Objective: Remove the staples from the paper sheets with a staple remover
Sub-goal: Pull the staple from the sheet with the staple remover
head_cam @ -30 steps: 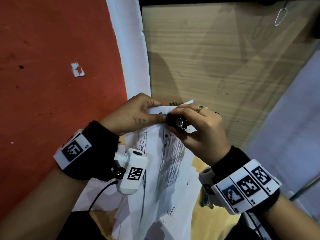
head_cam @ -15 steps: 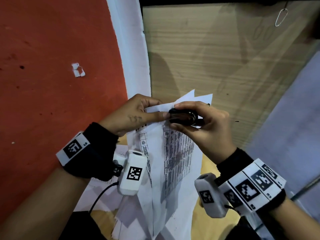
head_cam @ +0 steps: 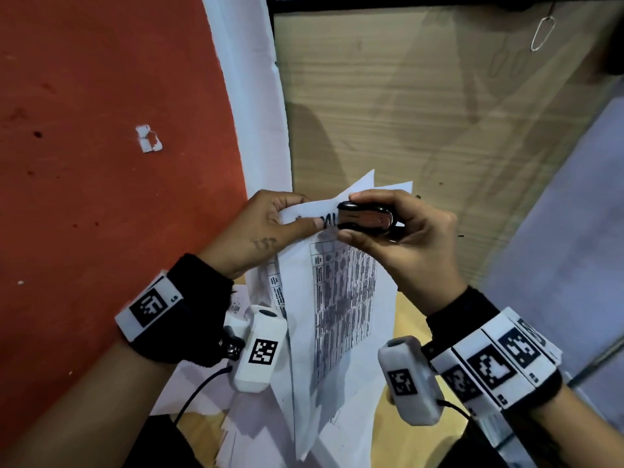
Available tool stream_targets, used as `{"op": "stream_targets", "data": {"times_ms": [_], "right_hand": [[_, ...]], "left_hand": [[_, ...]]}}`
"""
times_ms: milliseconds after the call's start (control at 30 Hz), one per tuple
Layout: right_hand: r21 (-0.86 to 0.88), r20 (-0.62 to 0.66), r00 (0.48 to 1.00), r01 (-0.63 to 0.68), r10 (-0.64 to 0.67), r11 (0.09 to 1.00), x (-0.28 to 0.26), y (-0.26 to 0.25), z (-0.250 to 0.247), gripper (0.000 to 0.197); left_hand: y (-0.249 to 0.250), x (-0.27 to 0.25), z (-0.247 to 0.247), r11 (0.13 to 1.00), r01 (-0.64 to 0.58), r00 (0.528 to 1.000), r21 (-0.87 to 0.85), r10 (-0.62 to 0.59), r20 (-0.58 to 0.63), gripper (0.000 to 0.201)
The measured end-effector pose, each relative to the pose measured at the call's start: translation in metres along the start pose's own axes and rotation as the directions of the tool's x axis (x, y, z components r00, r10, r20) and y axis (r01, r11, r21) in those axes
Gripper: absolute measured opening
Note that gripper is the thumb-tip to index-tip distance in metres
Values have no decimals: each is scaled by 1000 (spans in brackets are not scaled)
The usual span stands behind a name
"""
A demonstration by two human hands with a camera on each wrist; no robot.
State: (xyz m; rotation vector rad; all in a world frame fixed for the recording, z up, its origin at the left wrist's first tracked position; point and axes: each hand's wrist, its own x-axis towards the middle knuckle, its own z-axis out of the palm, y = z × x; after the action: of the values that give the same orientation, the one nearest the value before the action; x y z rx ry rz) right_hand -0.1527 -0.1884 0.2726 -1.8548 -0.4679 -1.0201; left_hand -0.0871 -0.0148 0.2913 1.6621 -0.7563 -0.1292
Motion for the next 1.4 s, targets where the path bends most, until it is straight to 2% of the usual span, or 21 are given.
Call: {"op": "stream_targets", "data": {"times_ms": [67,167,333,467,633,767,833,867,900,933,1000,1033,1067,1167,1267,1300,1400], "right_hand": [[-65,-5,1000,-6,6,998,-1,5,-2,31],[-233,57,998,32,-19,972,-10,20,-2,29],[-373,148,976,-96,161,923,-20,35,-3,40],[-307,185,963,-131,194,943,-17,33,-2,37],[-286,241,922,-231,303,930,0,29,-8,36],[-313,353,889,-182,292,932,19,39,-16,36],[-271,296,910,-210,289,939,21,51,-24,37],[-199,234,917,-280,323,939,18,57,-29,38],[-88,191,900,-383,393,920,10,67,-34,39],[56,208,861,-485,465,873,1,74,-38,44],[267,351,740,-667,575,696,-23,85,-41,59],[317,442,689,-719,574,619,-32,86,-40,63],[320,517,651,-749,555,581,-38,87,-39,63],[295,637,609,-759,473,580,-36,83,-32,59],[308,672,612,-743,417,594,-26,82,-23,52],[309,701,596,-748,391,587,-24,82,-19,51],[283,818,477,-819,320,499,-24,77,-9,52]], "left_hand": [[-1,0,-1,999,-14,1000,42,16,-26,7],[-3,2,-5,995,-40,997,88,45,-57,21],[-5,3,-7,988,-60,997,144,66,-37,19],[-8,5,-11,989,-56,998,137,55,11,17],[-5,6,-19,987,-66,995,149,54,83,10],[1,7,-26,965,-87,986,249,47,162,16],[4,6,-31,969,-84,987,234,48,154,15],[6,5,-34,974,-87,989,211,59,135,14],[7,3,-38,979,-89,991,181,69,113,14],[8,3,-43,985,-89,993,149,75,94,14],[11,1,-50,992,-69,995,102,60,86,14],[11,1,-54,994,-65,994,93,56,97,13],[11,2,-59,993,-64,991,96,52,122,8],[4,8,-76,996,-10,990,87,-2,138,41],[-5,13,-89,1000,4,990,-12,-2,138,49],[-7,14,-92,1000,6,991,-18,-4,131,51],[-19,20,-102,995,73,996,-68,-69,61,57]]}}
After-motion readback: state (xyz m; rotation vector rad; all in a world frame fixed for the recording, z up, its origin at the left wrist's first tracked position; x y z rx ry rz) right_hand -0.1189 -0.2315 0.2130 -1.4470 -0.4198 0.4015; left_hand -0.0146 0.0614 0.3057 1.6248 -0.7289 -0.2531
